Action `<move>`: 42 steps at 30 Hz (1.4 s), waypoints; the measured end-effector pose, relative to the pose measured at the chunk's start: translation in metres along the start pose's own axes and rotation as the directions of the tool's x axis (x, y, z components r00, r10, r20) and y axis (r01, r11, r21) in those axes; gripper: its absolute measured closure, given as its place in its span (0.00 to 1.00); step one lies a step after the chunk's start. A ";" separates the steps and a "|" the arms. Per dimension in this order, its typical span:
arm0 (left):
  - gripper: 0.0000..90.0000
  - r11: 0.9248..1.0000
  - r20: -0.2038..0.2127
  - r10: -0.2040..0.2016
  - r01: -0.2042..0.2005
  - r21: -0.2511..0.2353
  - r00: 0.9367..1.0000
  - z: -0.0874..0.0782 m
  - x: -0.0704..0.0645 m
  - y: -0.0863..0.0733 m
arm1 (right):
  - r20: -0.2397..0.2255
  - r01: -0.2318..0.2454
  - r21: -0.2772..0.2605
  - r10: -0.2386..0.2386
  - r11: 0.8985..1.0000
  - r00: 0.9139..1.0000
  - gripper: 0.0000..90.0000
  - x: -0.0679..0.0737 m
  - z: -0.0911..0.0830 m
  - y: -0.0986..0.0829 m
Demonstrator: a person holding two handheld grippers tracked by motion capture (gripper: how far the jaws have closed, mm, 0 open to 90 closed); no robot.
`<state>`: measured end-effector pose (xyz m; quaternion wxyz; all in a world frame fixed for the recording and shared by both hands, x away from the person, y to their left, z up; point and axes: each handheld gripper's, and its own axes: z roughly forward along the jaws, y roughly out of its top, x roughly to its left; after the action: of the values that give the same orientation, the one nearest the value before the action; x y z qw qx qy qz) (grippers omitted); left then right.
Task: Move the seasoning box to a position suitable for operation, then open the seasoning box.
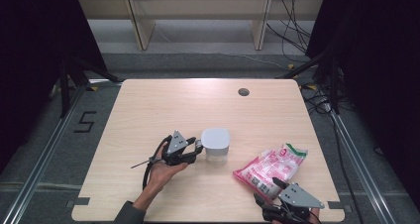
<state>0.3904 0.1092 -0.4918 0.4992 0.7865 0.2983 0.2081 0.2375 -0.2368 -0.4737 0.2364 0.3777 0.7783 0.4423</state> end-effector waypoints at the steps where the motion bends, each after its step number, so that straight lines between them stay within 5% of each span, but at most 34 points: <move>1: 0.51 1.000 0.008 0.003 -0.003 0.004 1.000 -0.007 0.001 0.002 | -0.001 0.002 0.002 -0.002 1.000 1.000 0.26 0.000 0.000 0.000; 11: 0.53 1.000 0.065 0.005 -0.004 -0.005 0.998 -0.032 -0.003 0.012 | -0.003 -0.009 0.007 0.009 1.000 1.000 0.25 0.000 0.001 -0.001; 14: 0.66 1.000 0.063 0.017 -0.016 -0.014 0.998 -0.036 -0.004 0.015 | -0.009 0.010 0.013 -0.010 1.000 1.000 0.25 -0.002 0.001 -0.002; 15: 0.71 0.998 0.057 0.055 -0.053 -0.027 0.997 -0.038 -0.003 0.017 | -0.011 -0.003 0.008 0.003 1.000 1.000 0.25 -0.001 0.001 -0.002; 18: 0.85 0.998 0.033 0.050 -0.048 -0.037 0.998 -0.042 -0.007 0.020 | -0.011 -0.010 0.007 0.010 1.000 1.000 0.25 0.000 0.002 -0.002; 23: 0.96 0.995 0.034 0.096 -0.095 -0.040 0.995 -0.044 -0.010 0.025 | 0.006 0.002 0.015 -0.002 1.000 1.000 0.25 -0.001 0.001 -0.002; 28: 0.99 0.997 0.052 0.049 -0.045 -0.068 0.997 -0.041 -0.011 0.029 | -0.003 0.006 0.013 -0.006 1.000 1.000 0.25 -0.001 0.002 -0.001; 42: 0.99 0.997 0.066 0.008 -0.002 -0.082 0.998 -0.028 -0.003 0.041 | 0.003 0.008 0.015 -0.008 1.000 1.000 0.25 -0.001 0.006 0.002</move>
<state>0.3817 0.1125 -0.4433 0.5400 0.7726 0.2708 0.1953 0.2434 -0.2339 -0.4751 0.2367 0.3771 0.7826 0.4350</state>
